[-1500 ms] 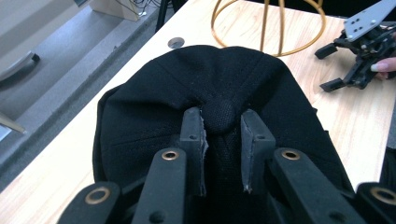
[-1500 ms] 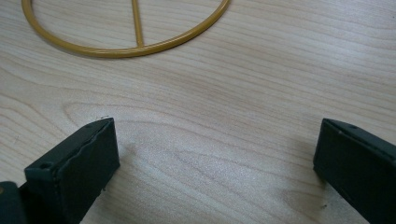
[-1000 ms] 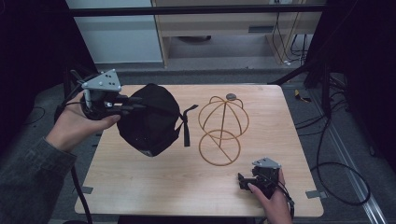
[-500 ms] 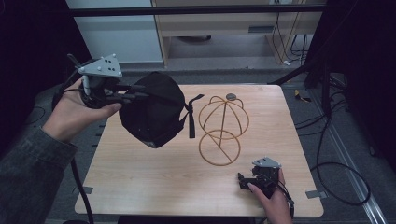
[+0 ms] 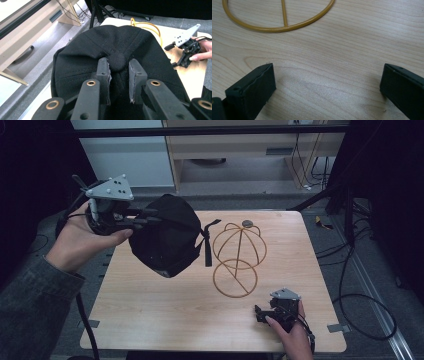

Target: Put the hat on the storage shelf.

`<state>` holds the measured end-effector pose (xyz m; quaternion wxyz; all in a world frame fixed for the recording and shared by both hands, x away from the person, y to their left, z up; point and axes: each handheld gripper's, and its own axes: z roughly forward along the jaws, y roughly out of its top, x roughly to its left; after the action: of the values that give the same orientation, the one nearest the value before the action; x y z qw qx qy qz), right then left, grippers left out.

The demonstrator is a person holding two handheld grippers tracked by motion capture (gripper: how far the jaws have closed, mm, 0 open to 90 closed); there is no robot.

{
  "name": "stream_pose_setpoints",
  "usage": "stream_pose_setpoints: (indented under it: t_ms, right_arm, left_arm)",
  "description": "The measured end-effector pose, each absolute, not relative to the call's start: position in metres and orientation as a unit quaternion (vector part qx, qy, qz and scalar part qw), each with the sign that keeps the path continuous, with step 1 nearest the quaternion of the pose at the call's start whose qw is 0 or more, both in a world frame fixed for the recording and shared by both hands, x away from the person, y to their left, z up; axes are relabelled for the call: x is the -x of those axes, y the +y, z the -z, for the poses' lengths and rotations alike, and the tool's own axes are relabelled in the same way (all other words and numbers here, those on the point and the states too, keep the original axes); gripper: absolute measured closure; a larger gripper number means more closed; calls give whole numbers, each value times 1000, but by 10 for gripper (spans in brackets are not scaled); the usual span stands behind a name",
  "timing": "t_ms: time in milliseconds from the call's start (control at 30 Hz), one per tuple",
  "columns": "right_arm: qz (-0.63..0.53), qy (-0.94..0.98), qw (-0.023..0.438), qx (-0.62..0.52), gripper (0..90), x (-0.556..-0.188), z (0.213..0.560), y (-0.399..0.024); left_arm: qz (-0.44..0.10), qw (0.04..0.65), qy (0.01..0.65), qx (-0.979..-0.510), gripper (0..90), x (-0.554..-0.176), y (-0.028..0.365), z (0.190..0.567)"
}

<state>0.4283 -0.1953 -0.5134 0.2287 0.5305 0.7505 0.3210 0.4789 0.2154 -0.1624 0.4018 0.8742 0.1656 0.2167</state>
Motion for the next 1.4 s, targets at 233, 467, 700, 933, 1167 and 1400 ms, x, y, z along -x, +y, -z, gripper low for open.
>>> stream_pose_setpoints:
  t_ms: [233, 467, 700, 933, 1167, 1400]
  right_arm:
    - [-321, 750, 228, -531, 3, -428, 513, -195]
    - [-321, 751, 229, -530, 3, -428, 513, -195]
    - [-320, 751, 228, -531, 3, -429, 513, -195]
    - [-322, 750, 227, -531, 4, -428, 513, -195]
    - [-321, 750, 227, -532, 3, -427, 513, -195]
    - [-321, 750, 228, -531, 3, -428, 513, -195]
  left_arm:
    - [-233, 396, 168, -872, 738, -475, 203, 163]
    - [-237, 407, 158, -868, 738, -469, 186, 158]
    - [-238, 412, 146, -867, 737, -473, 166, 149]
    - [-239, 419, 134, -865, 738, -476, 148, 147]
    - [-251, 409, 135, -867, 738, -481, 129, 142]
    - [-249, 408, 142, -867, 738, -488, 116, 141]
